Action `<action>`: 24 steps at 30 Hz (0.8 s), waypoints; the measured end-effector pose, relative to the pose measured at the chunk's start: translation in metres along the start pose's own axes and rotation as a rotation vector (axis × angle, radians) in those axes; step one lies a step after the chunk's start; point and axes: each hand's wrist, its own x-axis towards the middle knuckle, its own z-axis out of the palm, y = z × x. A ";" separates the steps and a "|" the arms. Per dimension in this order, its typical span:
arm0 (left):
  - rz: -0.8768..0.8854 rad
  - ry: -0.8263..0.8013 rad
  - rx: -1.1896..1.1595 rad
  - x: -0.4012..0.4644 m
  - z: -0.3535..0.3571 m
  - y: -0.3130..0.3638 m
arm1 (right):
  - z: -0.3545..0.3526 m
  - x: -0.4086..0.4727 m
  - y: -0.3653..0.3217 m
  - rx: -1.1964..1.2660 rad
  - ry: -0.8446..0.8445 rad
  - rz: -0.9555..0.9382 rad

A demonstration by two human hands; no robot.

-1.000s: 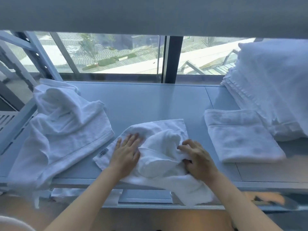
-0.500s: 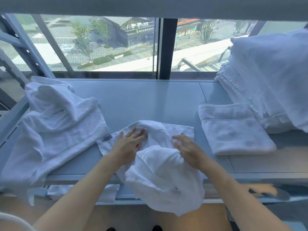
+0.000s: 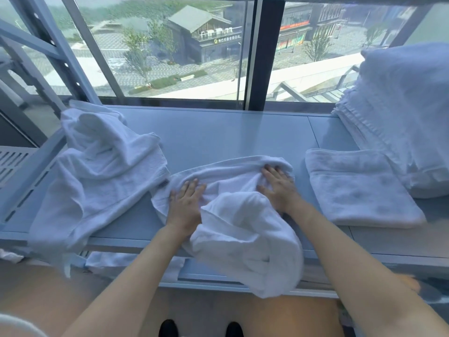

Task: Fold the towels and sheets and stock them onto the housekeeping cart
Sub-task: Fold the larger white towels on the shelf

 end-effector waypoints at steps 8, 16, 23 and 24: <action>0.321 -0.202 0.024 -0.033 -0.001 0.005 | 0.007 -0.024 -0.003 -0.059 -0.035 0.010; 0.281 -0.080 -0.196 -0.089 0.006 -0.017 | 0.015 -0.153 0.045 -0.040 -0.013 -0.081; 0.320 -0.090 -0.013 -0.026 0.010 -0.005 | 0.008 -0.093 0.043 -0.104 -0.013 -0.016; 0.327 -0.083 0.008 -0.014 0.009 -0.007 | 0.008 -0.078 0.037 -0.114 -0.014 -0.008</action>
